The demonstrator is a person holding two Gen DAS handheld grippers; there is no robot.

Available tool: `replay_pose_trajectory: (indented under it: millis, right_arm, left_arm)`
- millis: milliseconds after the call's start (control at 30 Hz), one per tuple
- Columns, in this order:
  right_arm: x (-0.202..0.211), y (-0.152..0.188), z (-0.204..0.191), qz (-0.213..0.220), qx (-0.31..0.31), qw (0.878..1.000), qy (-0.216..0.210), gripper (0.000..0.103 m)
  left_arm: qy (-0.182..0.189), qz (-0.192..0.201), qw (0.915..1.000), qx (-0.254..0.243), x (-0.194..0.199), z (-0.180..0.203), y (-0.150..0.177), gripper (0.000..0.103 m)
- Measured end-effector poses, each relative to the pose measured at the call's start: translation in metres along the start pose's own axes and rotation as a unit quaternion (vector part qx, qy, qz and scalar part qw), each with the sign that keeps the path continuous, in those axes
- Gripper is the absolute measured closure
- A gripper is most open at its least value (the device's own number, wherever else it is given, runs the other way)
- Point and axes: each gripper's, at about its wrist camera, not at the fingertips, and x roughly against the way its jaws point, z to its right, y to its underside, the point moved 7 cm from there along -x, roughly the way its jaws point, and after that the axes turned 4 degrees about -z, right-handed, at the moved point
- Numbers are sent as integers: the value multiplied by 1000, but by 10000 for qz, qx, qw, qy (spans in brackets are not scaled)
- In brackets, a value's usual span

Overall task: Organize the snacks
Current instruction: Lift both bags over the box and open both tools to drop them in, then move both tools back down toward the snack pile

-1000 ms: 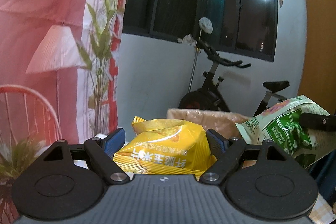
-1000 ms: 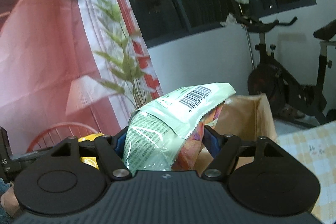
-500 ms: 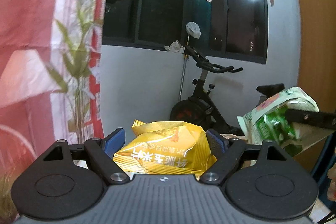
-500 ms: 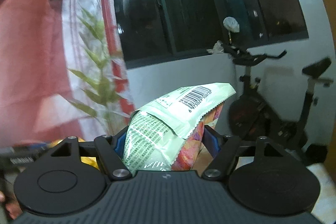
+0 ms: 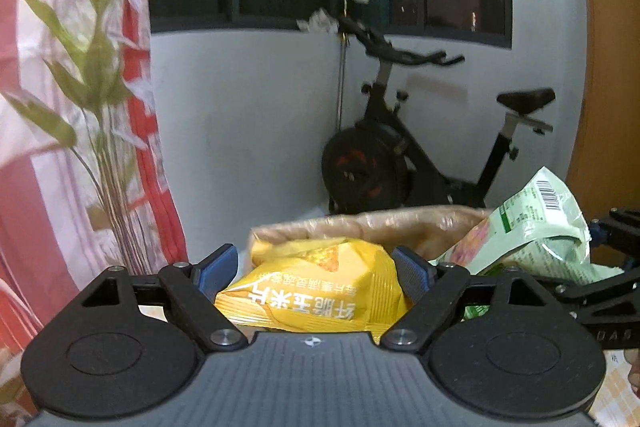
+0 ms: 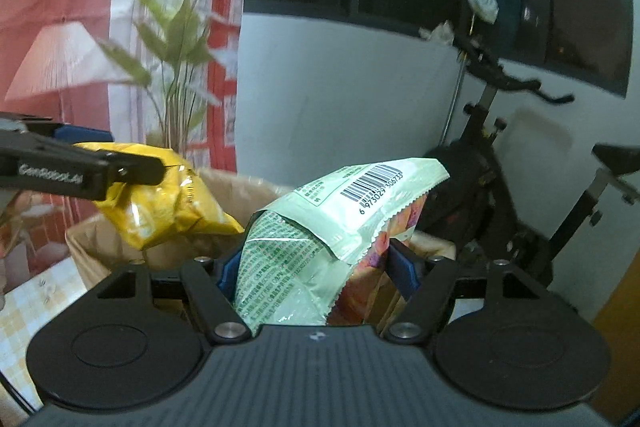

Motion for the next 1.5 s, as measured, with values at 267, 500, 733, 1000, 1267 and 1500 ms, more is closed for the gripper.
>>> replay_pose_trajectory:
  millis: [267, 500, 733, 1000, 1267, 1500]
  right_arm:
    - [-8, 18, 7, -457, -312, 9983, -176, 18]
    - [11, 13, 7, -360, -422, 9980, -308, 17]
    - [38, 13, 3, -184, -680, 9962, -519, 17]
    - [78, 18, -4, 185, -958, 9923, -762, 5]
    - [102, 50, -35, 370, -615, 9946, -744, 0]
    - [96, 91, -56, -46, -609, 9933, -981, 0]
  left_arm:
    - [114, -300, 9991, 261, -11, -13, 7, 7]
    - [45, -198, 9992, 340, 12, -23, 9, 7]
    - [-63, -216, 9980, 591, 46, -44, 16, 7]
    - [-210, -99, 9966, 794, 93, -68, 45, 8]
    - [-362, -27, 9940, 1031, 120, -74, 101, 9]
    - [-324, -461, 9927, 1069, 108, -63, 150, 12]
